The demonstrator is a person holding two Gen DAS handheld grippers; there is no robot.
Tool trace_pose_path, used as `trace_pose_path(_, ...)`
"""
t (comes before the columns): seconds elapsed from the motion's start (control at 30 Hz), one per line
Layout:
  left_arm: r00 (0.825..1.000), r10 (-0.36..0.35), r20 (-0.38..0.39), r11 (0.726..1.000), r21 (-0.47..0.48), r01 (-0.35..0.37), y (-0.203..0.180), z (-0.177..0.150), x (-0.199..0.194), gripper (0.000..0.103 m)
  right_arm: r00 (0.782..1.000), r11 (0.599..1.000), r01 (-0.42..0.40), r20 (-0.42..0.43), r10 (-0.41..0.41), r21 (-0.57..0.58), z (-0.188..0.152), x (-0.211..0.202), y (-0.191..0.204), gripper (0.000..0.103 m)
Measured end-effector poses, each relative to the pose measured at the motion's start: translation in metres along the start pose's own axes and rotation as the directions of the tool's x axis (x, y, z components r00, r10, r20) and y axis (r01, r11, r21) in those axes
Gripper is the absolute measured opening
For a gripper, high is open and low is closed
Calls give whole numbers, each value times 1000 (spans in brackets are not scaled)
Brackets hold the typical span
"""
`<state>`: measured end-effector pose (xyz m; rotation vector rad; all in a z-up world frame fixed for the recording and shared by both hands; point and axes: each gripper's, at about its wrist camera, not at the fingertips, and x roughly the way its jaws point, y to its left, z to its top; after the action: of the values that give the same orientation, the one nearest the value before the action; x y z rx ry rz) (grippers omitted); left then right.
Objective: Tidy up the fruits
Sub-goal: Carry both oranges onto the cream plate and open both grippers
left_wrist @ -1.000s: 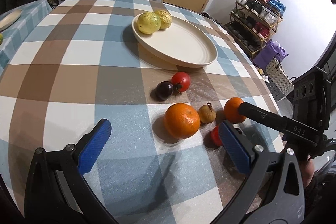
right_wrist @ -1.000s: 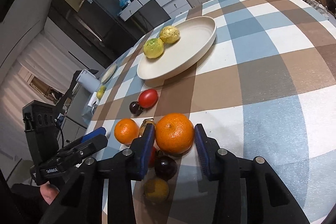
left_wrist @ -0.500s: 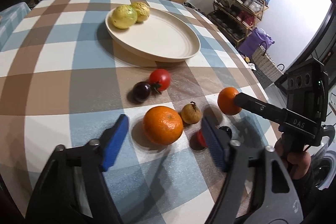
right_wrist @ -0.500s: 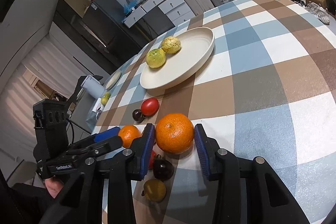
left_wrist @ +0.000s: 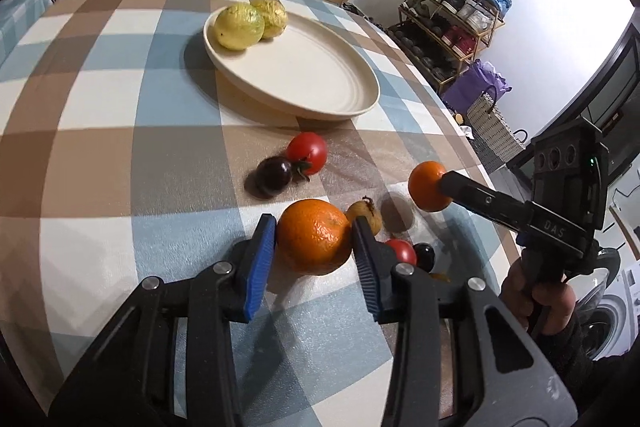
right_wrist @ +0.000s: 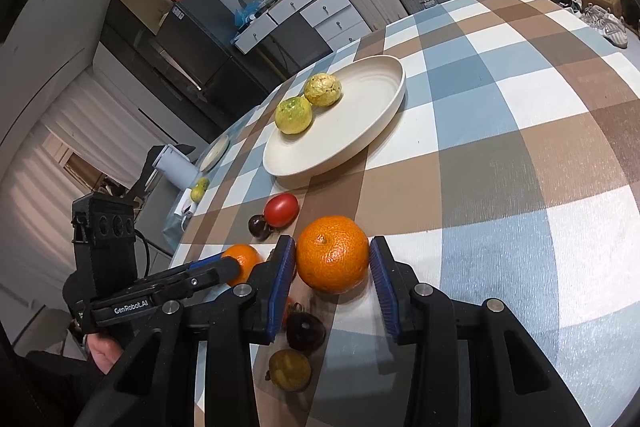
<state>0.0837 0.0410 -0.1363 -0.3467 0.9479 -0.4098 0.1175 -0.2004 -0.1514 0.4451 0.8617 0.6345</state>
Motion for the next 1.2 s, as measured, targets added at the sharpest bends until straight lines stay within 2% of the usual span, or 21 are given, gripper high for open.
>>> trace_pose_path(0.27,999,-10,44,1000,17,9,-3,16,-12,36,1000,1000,-8,4,8,2,9,2,0,40)
trace_pose_path(0.67,995,20,103,997,68,-27,-9,54,-12,36,1000,1000,-26,17,26,0,36,7,0,40)
trace_pose_path(1.2,990,11,142,993,114,-27,-22,133,20,36,998,996,-48,36,51,-78,113,32,7,40)
